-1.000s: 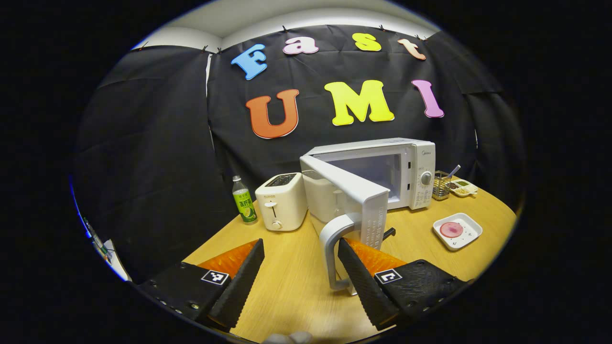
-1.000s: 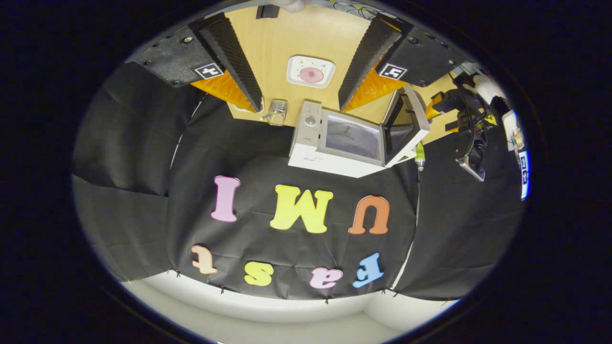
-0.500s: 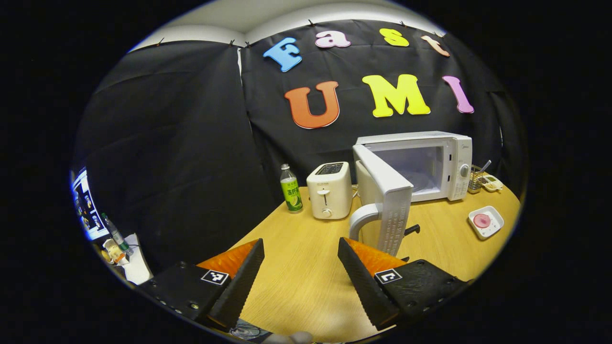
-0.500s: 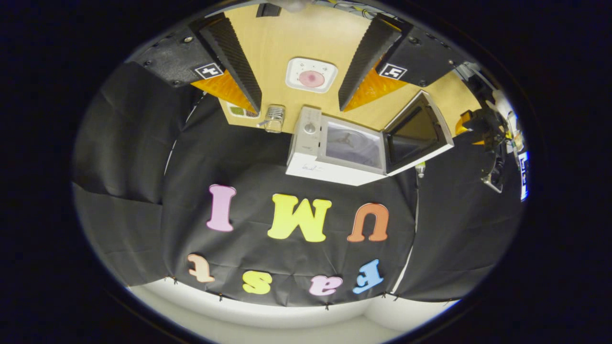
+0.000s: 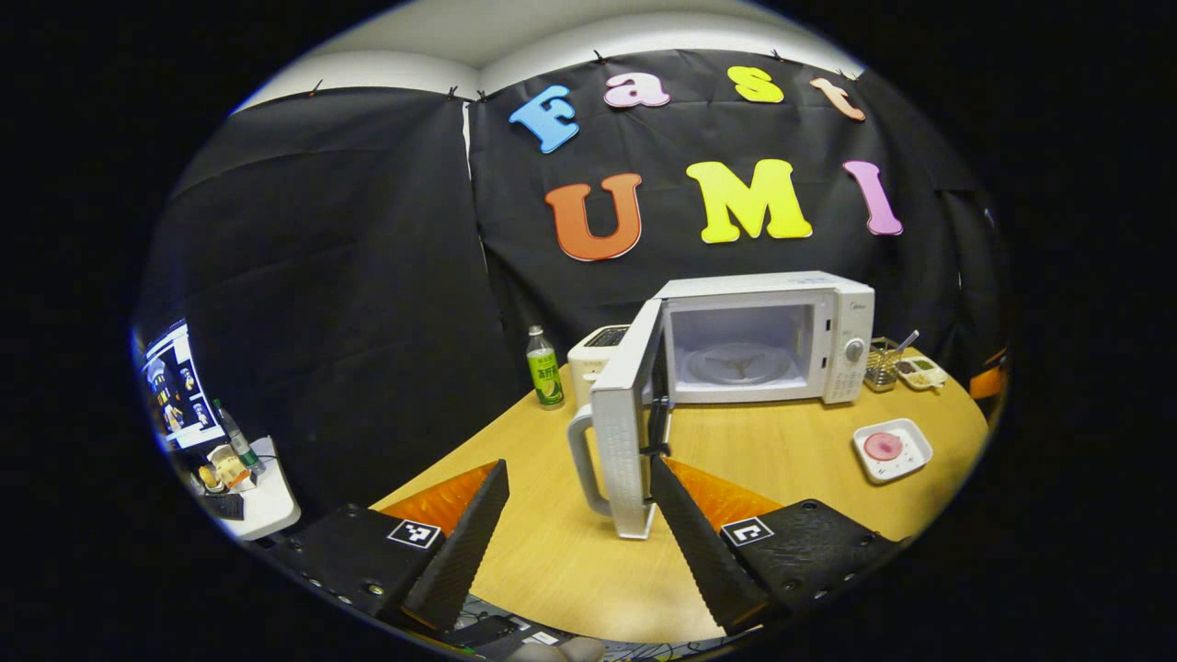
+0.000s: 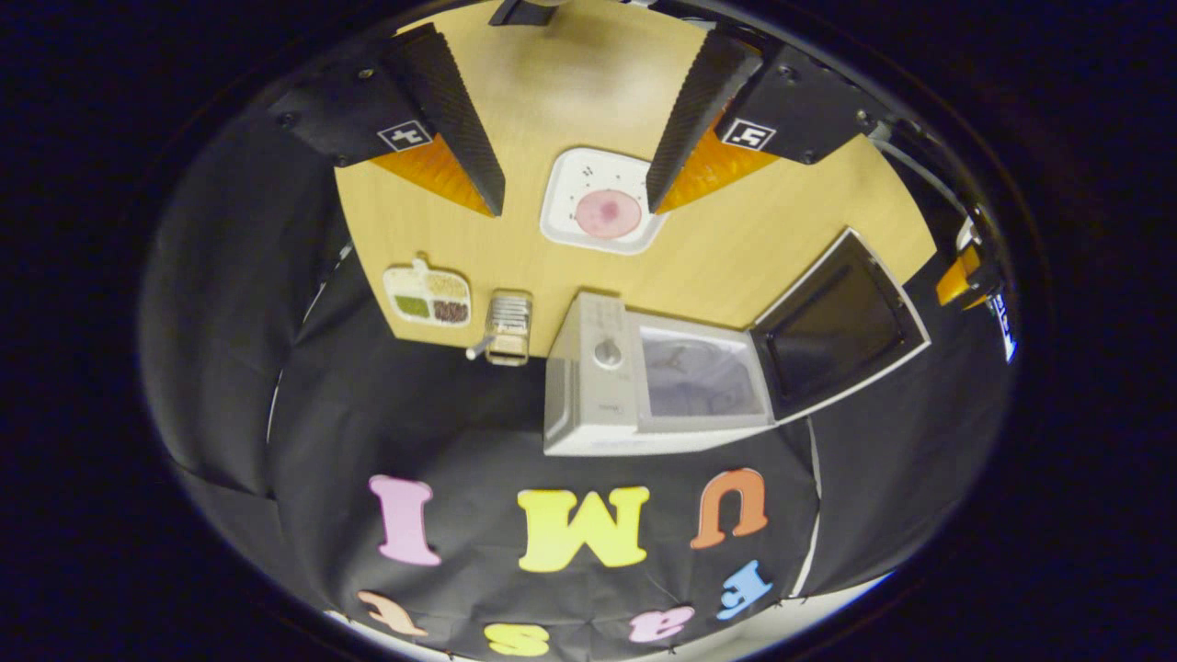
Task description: Open the microwave oven with the left hand, put the food in, and close the microwave oven.
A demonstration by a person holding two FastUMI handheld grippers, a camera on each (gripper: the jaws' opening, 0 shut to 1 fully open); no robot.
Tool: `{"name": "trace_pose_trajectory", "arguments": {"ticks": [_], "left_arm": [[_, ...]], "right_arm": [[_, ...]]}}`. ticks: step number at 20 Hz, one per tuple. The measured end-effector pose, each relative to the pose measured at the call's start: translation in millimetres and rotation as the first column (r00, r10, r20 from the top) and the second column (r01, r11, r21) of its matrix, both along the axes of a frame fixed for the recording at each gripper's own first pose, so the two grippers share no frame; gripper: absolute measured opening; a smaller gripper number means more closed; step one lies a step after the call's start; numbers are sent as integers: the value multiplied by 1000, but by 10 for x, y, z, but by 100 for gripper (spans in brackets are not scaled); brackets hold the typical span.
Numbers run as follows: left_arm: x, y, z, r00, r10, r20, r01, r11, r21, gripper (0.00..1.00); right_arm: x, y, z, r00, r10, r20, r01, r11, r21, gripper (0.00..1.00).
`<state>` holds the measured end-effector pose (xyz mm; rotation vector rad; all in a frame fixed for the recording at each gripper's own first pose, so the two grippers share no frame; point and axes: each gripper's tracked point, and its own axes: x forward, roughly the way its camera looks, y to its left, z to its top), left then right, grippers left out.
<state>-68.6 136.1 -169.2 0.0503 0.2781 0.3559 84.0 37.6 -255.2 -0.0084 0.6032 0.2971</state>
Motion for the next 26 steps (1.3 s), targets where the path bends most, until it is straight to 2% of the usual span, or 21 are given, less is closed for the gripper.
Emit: {"name": "trace_pose_trajectory", "arguments": {"ticks": [2, 5, 10, 11, 14, 15, 16, 17, 18, 19, 20, 21, 26], "left_arm": [[15, -321, 187, 999, -21, 27, 22, 1000, -22, 95], [56, -758, 509, 996, -59, 72, 62, 998, -31, 95], [128, -1188, 821, 990, -97, 102, 101, 995, -28, 95], [128, -1240, 848, 989, -106, 108, 109, 994, -26, 95], [186, -1278, 883, 984, -127, 126, 131, 991, -23, 95], [200, -1277, 868, 982, -139, 126, 143, 989, -25, 95], [217, -1268, 858, 980, -152, 130, 157, 987, -29, 95], [234, -1238, 850, 977, -167, 131, 173, 984, -36, 95], [257, -1204, 830, 975, -179, 130, 186, 982, -38, 95], [276, -1146, 816, 973, -192, 131, 198, 979, -37, 95], [294, -1093, 797, 971, -203, 130, 209, 977, -36, 95], [299, -1034, 793, 969, -209, 134, 216, 976, -34, 95], [331, -773, 760, 955, -248, 162, 260, 964, -55, 95]], "right_arm": [[170, -58, -429, 991, 8, -132, -5, 1000, 27, 91], [300, -16, -900, 951, 47, -306, -15, 994, 106, 81], [474, 115, -1201, 910, 76, -409, -13, 988, 154, 65], [486, 137, -1227, 903, 73, -424, -4, 987, 162, 50], [547, 180, -1215, 891, 57, -450, 13, 988, 151, 43], [582, 204, -1259, 888, 46, -458, 18, 991, 134, 48], [583, 176, -1258, 883, 31, -468, 24, 993, 112, 35], [575, 162, -1275, 873, 14, -488, 31, 996, 84, 42], [591, 148, -1276, 866, -9, -500, 44, 997, 57, 29], [599, 124, -1299, 862, -39, -505, 60, 998, 26, 22], [604, 97, -1295, 857, -70, -511, 80, 997, -2, 30], [609, 106, -1305, 852, -97, -515, 102, 995, -18, 23], [601, 107, -1291, 783, -200, -589, 260, 965, 18, 10]]}}
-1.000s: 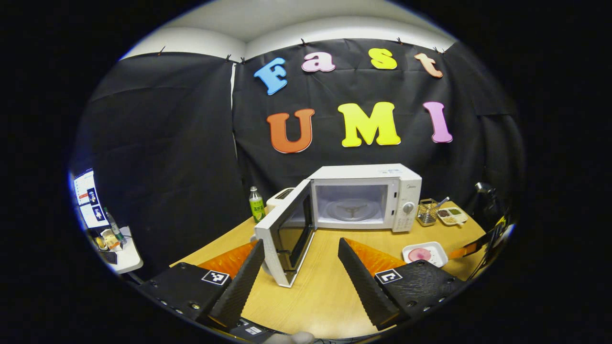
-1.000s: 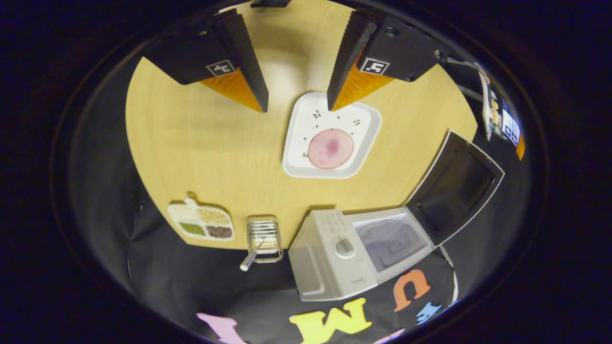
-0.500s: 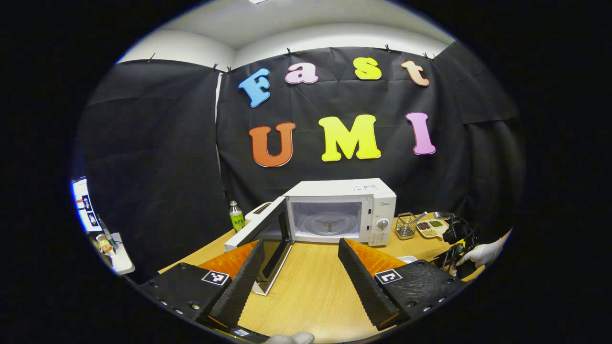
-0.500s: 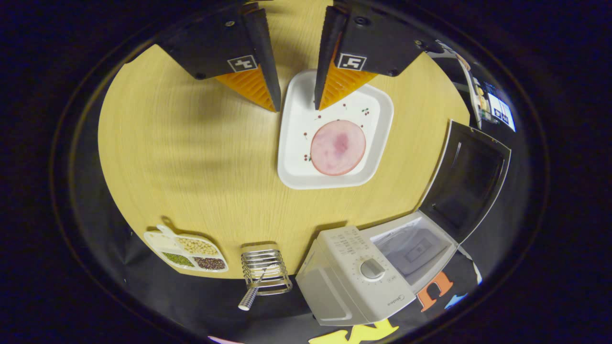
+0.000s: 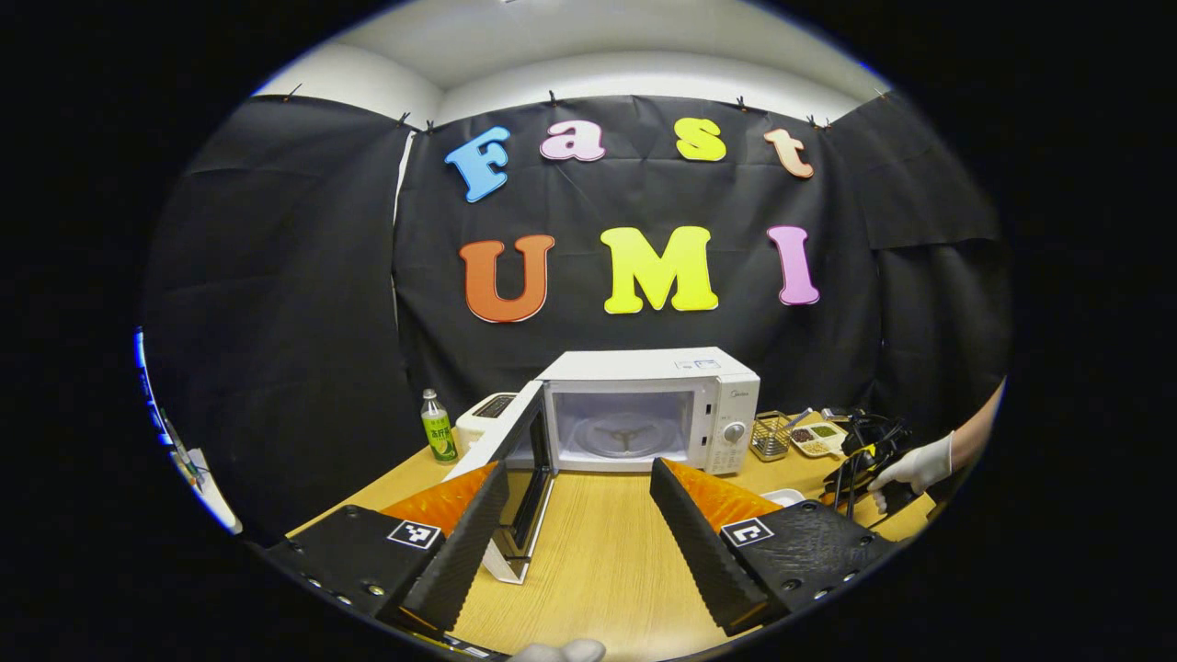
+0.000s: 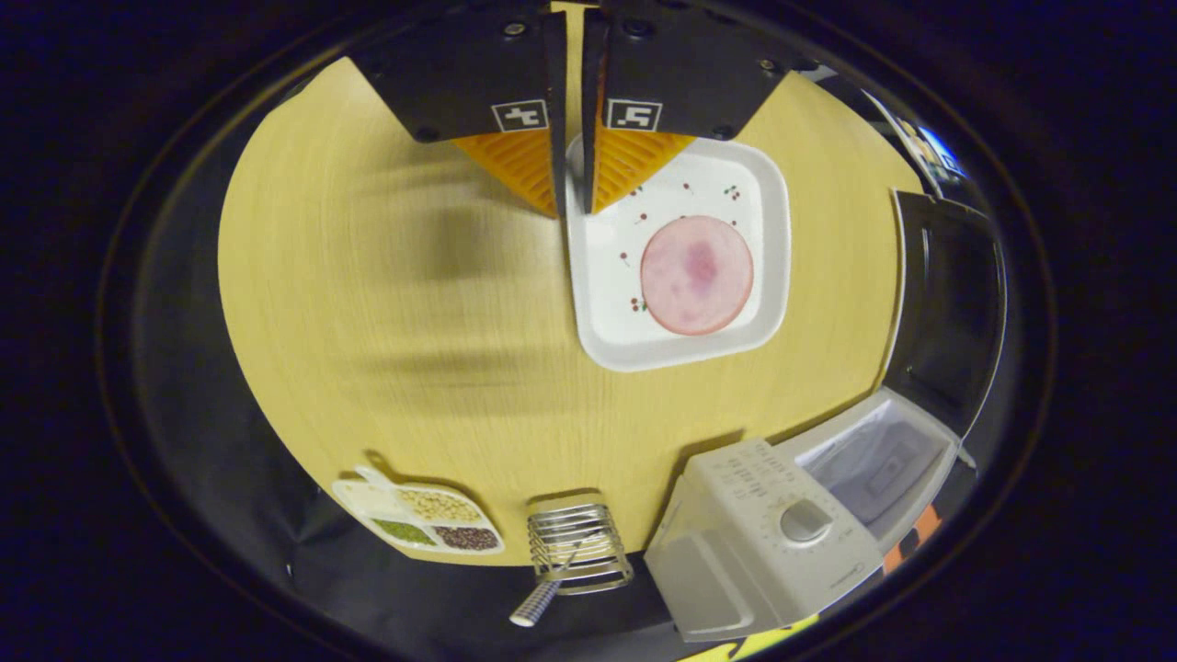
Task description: Open the microwave oven with the left hand, put the food in, and close the microwave oven.
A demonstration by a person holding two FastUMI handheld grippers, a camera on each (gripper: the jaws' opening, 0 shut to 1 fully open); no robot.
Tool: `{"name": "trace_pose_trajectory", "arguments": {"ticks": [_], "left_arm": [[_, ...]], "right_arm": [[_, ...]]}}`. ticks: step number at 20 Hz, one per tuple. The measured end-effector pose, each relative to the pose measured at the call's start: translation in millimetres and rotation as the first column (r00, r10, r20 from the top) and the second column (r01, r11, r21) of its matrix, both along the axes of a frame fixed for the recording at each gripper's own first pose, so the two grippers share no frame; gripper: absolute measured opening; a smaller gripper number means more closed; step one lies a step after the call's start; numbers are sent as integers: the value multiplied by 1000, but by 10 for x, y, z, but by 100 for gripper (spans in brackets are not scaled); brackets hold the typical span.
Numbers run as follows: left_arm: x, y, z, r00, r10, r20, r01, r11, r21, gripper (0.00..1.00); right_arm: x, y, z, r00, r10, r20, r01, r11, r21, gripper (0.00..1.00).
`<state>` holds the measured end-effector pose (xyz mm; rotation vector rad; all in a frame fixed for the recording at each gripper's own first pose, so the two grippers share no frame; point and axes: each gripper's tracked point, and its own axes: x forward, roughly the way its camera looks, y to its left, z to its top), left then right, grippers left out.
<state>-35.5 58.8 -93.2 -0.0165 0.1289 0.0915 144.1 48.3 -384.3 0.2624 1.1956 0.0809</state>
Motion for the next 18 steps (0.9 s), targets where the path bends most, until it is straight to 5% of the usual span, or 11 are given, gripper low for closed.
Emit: {"name": "trace_pose_trajectory", "arguments": {"ticks": [12, 18], "left_arm": [[37, 357, 67, 997, -65, 28, 66, 998, -18, 95], [14, 288, 156, 994, -101, 39, 102, 995, -11, 95]], "right_arm": [[-81, 218, 33, 985, -170, 21, 162, 962, 219, 4], [13, 323, 358, 974, -144, 175, 101, 967, 233, 4]]}}
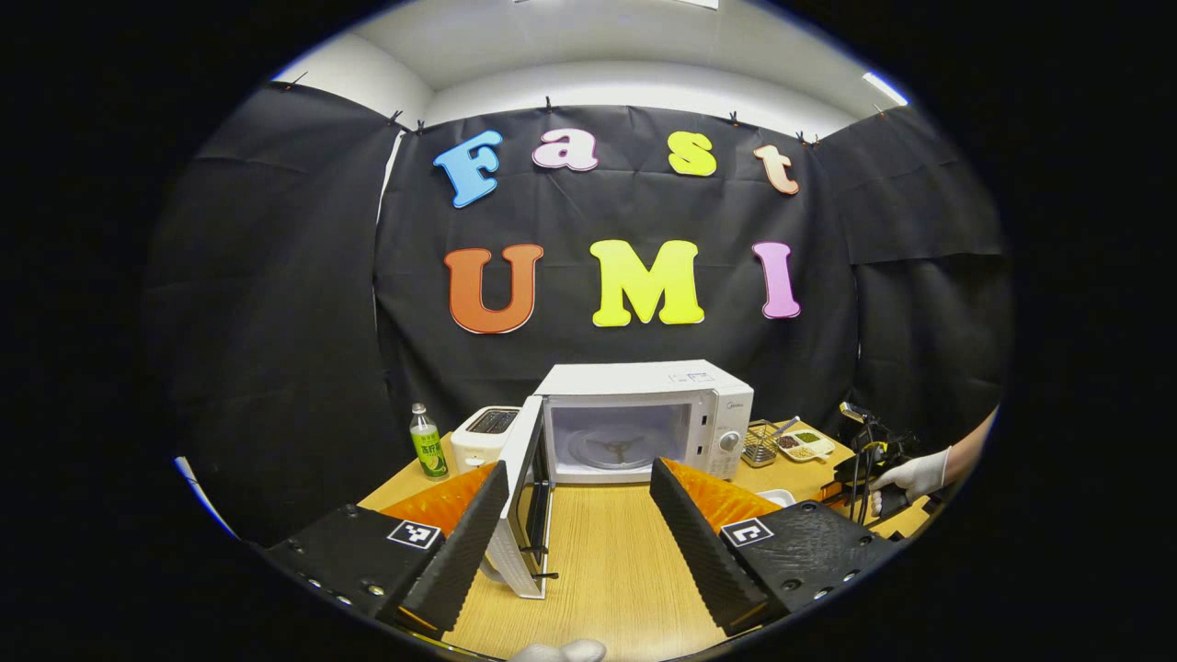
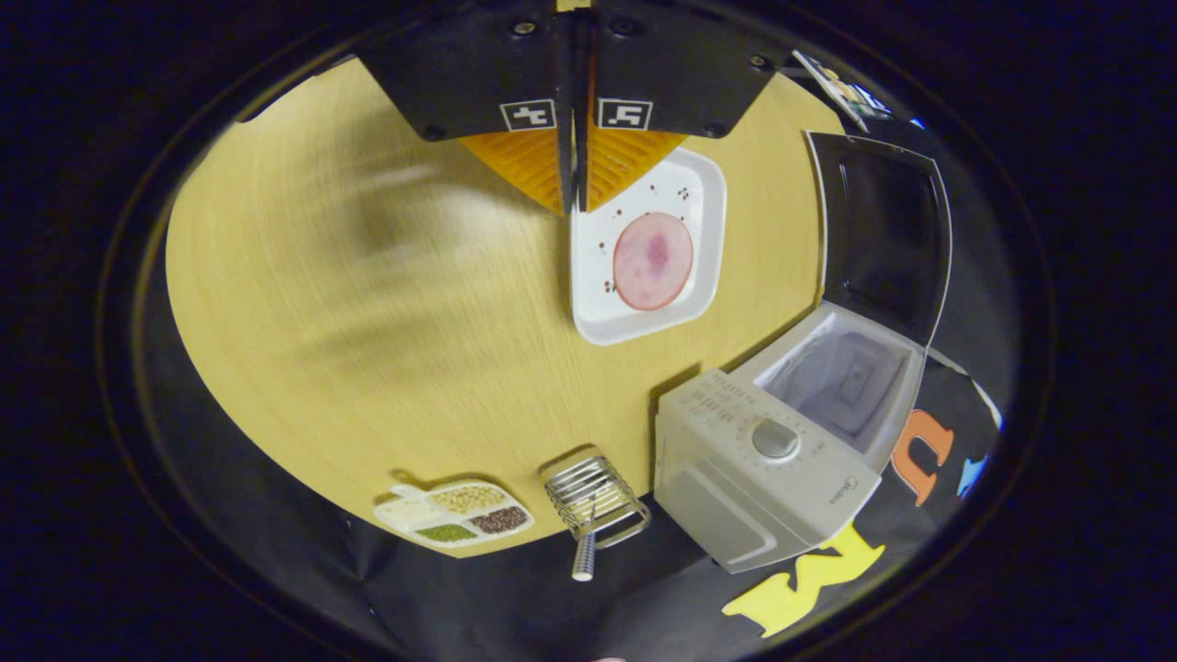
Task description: Open the microwave oven with the left hand, put the food in, and close the microwave oven.
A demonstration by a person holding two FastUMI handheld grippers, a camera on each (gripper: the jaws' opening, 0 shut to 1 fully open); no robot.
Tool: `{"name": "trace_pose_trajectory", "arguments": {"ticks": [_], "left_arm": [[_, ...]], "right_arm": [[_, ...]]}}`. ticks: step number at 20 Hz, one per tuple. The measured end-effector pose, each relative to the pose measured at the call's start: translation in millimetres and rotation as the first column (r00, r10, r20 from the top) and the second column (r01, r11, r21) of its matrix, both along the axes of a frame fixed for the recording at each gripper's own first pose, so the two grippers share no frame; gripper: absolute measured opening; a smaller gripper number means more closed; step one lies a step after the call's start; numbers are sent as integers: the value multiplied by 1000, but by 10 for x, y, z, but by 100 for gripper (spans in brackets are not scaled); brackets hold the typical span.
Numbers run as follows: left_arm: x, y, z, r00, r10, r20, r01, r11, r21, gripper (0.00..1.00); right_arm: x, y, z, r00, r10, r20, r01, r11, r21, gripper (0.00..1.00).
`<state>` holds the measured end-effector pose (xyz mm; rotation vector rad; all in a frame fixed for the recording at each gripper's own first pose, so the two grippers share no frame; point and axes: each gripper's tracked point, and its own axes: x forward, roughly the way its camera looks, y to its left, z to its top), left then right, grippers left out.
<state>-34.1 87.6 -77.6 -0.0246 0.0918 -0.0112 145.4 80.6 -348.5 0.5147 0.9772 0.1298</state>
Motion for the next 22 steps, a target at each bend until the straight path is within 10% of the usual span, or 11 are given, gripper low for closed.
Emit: {"name": "trace_pose_trajectory", "arguments": {"ticks": [10, 16, 22], "left_arm": [[31, -172, 15, 999, -44, 3, 44, 999, 21, 95], [-1, -148, -8, 1000, -29, 2, 28, 999, 18, 95], [-72, -99, -51, 1000, -6, -9, 6, 1000, 17, 95]], "right_arm": [[-59, -56, 19, 997, 68, -38, -71, 995, -75, 4], [-90, 50, -165, 990, 80, -115, -87, 995, -52, 42], [-175, 243, -299, 974, 92, -207, -98, 995, -17, 36]]}}
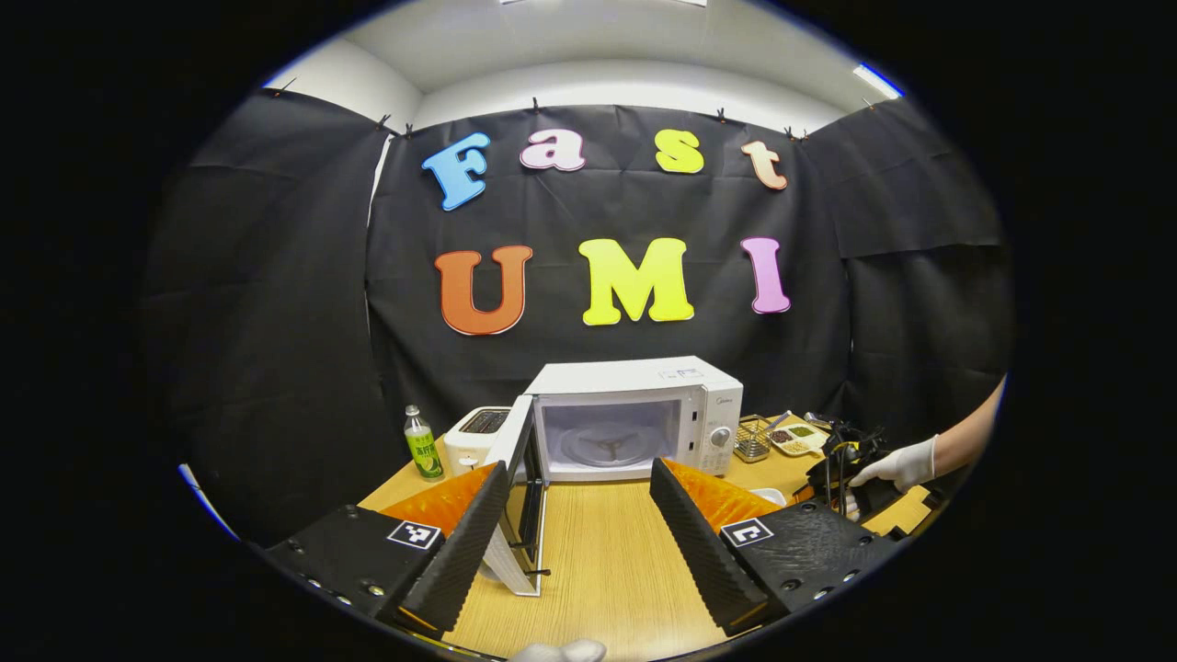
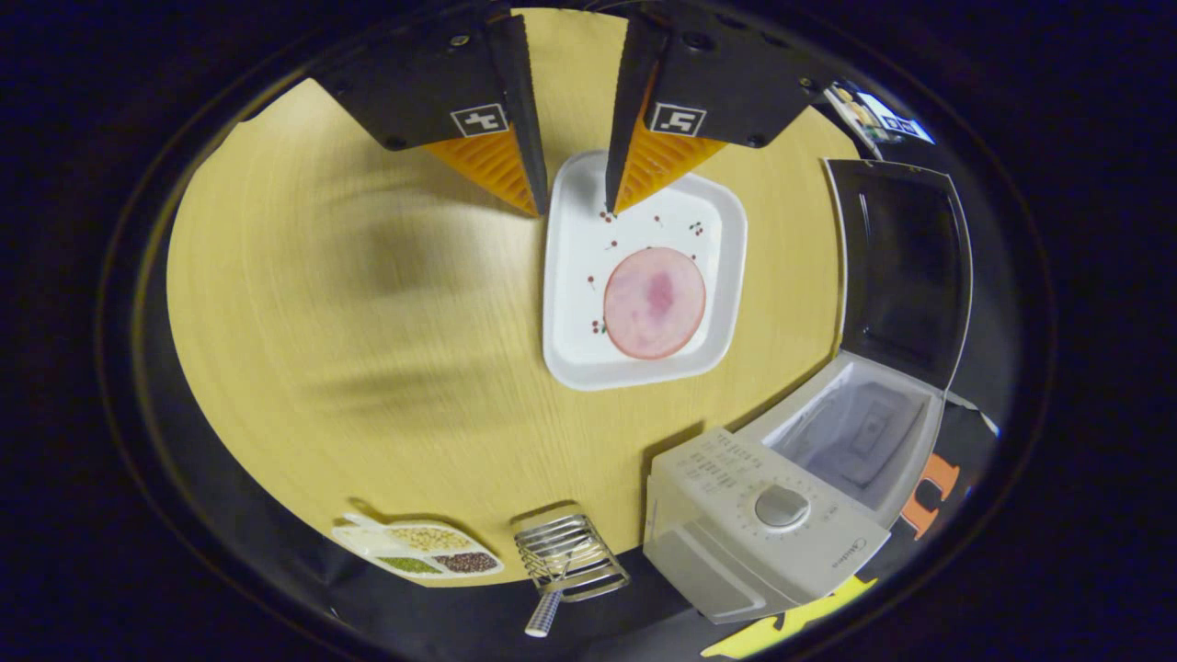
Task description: Open the microwave oven with the left hand, put the food in, and close the microwave oven.
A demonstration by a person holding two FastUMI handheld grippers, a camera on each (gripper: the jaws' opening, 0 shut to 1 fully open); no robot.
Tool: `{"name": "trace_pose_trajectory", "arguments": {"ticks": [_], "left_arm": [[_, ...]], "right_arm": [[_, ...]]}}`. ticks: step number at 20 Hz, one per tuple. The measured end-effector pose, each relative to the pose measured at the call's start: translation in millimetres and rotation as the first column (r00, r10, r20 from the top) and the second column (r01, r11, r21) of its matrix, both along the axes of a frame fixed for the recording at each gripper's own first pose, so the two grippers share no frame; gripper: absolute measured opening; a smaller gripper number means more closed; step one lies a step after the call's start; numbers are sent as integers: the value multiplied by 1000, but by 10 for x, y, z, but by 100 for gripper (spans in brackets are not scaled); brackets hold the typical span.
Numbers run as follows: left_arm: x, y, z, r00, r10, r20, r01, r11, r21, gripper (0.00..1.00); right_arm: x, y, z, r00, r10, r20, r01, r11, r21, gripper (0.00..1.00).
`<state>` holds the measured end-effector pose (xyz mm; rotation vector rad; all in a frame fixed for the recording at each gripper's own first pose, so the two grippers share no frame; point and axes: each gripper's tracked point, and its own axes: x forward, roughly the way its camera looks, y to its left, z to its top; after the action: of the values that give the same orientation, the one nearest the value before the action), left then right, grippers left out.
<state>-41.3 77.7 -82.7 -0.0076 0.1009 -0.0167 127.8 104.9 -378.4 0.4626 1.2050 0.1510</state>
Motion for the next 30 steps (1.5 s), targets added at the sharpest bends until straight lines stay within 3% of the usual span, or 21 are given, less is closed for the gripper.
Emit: {"name": "trace_pose_trajectory", "arguments": {"ticks": [1, 2, 3, 4, 5, 6, 7, 8, 9, 10, 11, 12, 26, 30], "left_arm": [[-10, 20, 18, 1000, 6, 2, -6, 1000, -1, 95], [-29, 34, 28, 1000, 11, 5, -11, 1000, -3, 88], [-38, 48, 21, 1000, 16, 5, -16, 1000, -5, 88], [-45, 63, 18, 1000, 20, 8, -20, 1000, -8, 88], [-53, 77, 15, 1000, 24, 8, -24, 1000, -10, 95], [-67, 90, 19, 1000, 28, 10, -28, 1000, -11, 88], [-85, 103, 22, 999, 32, 13, -32, 999, -13, 95], [-94, 123, 23, 999, 36, 14, -36, 999, -15, 95], [-98, 130, 22, 999, 39, 14, -39, 999, -18, 95], [-110, 148, 20, 999, 42, 14, -42, 999, -20, 95], [-121, 156, 10, 999, 44, 12, -44, 999, -22, 88], [-125, 157, -5, 999, 46, 11, -46, 999, -24, 95], [-105, 158, -44, 1000, 21, -6, -21, 1000, -17, 95], [-84, 96, -19, 1000, 9, -3, -9, 1000, -21, 95]], "right_arm": [[27, 4, 7, 1000, -14, 5, 14, 1000, 0, 36], [28, 7, -8, 1000, -11, -5, 11, 1000, -3, 49], [29, 5, -5, 1000, -9, -14, 8, 1000, -5, 42], [29, 8, -1, 1000, -7, -20, 6, 1000, -8, 41], [16, 8, 7, 1000, -11, -29, 11, 1000, -12, 39], [17, -8, -12, 999, -17, -37, 16, 1000, -23, 37], [13, -39, -16, 999, -28, -45, 26, 999, -41, 33], [11, -81, -37, 998, -49, -50, 46, 997, -55, 28], [15, -92, -34, 995, -76, -58, 73, 996, -51, 13], [8, -97, -51, 994, -93, -63, 90, 995, -40, 12], [13, -92, -46, 992, -103, -67, 101, 994, -28, 6], [12, -93, -42, 993, -99, -64, 98, 995, -20, 4], [9, -105, 95, 993, -102, 57, 99, 993, 65, 4], [40, -20, 187, 985, -137, 101, 121, 980, 156, 4]]}}
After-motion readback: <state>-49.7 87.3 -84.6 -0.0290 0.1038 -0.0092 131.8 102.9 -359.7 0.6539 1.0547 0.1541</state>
